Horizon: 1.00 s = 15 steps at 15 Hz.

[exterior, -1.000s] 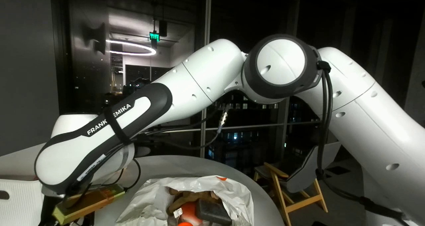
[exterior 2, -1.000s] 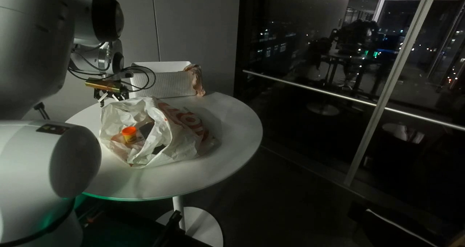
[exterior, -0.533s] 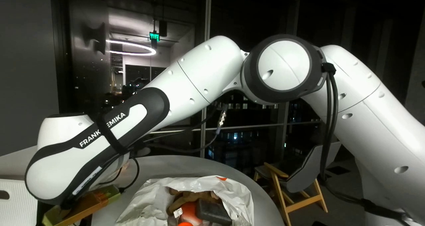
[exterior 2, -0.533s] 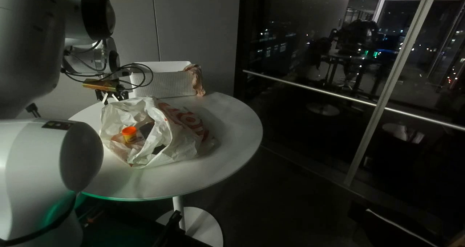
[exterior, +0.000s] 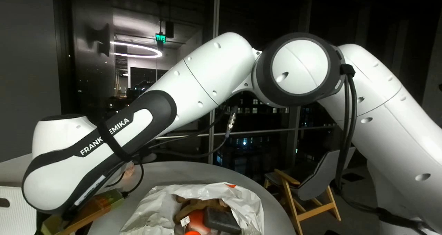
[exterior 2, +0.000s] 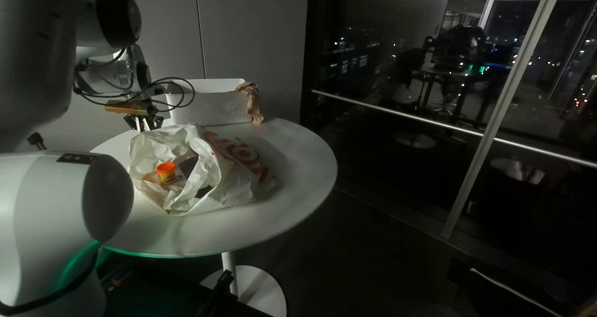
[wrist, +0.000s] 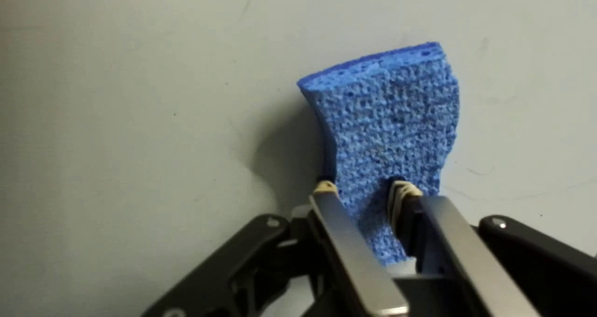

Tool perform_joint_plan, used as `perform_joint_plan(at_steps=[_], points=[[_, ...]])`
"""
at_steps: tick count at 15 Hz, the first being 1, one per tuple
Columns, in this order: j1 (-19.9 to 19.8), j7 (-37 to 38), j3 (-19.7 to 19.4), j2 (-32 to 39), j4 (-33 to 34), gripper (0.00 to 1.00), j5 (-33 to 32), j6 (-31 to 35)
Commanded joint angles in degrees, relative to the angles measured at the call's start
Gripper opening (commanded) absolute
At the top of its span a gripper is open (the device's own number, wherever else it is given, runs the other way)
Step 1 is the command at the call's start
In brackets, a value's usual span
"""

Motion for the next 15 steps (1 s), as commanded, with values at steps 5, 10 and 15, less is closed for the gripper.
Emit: perform_joint_plan(at_steps=[5, 10, 15], points=[[0.0, 0.3, -0.1, -0.8, -0.2, 0.77, 0.3, -3.1], [-1.3, -0.9, 2.0, -1.6, -0.4, 1.0, 3.1, -4.4], [-1.1, -2.8, 2.9, -1.5, -0.3, 1.0, 3.3, -6.1]])
